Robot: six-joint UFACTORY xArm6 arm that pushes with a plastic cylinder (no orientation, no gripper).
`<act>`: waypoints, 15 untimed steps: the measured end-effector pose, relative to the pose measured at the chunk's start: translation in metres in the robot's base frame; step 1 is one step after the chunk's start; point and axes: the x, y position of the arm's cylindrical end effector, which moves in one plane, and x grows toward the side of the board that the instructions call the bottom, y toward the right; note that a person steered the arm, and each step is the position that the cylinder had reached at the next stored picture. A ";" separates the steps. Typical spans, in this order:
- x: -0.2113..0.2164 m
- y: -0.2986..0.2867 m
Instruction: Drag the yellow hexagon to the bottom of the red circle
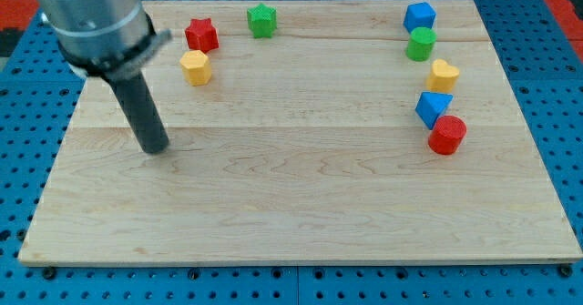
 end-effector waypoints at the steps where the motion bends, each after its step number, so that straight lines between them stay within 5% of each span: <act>1: -0.054 -0.006; 3: -0.112 -0.007; 4: -0.124 0.048; 6: -0.023 0.196; 8: -0.076 0.093; 9: -0.111 0.146; 11: 0.007 0.249; 12: 0.009 0.209; 15: 0.042 0.299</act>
